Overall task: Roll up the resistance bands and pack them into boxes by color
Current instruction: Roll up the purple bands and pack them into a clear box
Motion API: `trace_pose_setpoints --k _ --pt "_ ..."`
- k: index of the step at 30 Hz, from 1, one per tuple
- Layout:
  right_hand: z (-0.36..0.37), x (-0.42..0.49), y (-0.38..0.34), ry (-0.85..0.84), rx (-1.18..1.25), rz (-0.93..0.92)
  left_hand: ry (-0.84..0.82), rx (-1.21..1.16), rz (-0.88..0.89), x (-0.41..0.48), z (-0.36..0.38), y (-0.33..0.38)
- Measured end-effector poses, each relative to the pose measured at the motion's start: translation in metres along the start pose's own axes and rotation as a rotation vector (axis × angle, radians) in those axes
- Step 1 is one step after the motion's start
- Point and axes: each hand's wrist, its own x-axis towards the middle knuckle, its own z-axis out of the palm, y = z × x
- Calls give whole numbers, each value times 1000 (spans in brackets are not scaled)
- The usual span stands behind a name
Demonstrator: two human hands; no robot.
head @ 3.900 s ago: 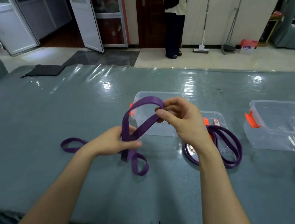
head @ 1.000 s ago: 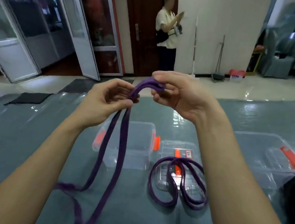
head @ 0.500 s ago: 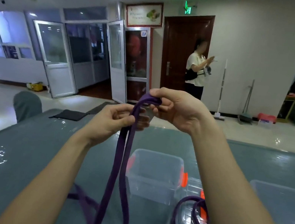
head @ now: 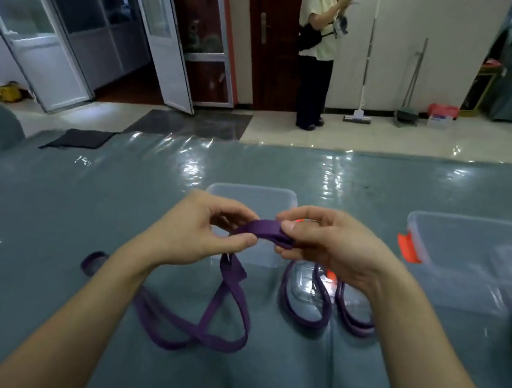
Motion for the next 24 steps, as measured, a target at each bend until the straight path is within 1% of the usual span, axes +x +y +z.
trace_pose_setpoints --k 1,3,4,5,7,10,13,15,18,21,24 --pt "-7 -7 9 45 -160 -28 -56 81 10 2 5 1" --pt "-21 -20 24 160 -567 -134 -167 225 37 5 13 3" --pt "-26 -26 30 209 -720 -197 -214 281 50 7 16 4" --pt "-28 -32 36 245 -809 -259 -256 329 61 10 18 5" --pt "-24 -39 43 252 -874 -315 -332 408 80 17 23 9" --pt "-14 -34 52 193 -996 -267 -422 524 119 27 31 14" --pt "-8 -25 61 181 -1105 -279 -450 581 163 32 32 18" --pt "-10 -21 70 224 -1007 -316 -422 486 177 32 30 15" --pt "-15 -16 77 277 -677 -372 -302 283 166 30 31 5" --pt "-16 -9 76 245 -352 -402 -191 94 104 26 40 -7" --pt "-18 -2 75 199 -185 -393 -110 -13 84 22 49 -17"
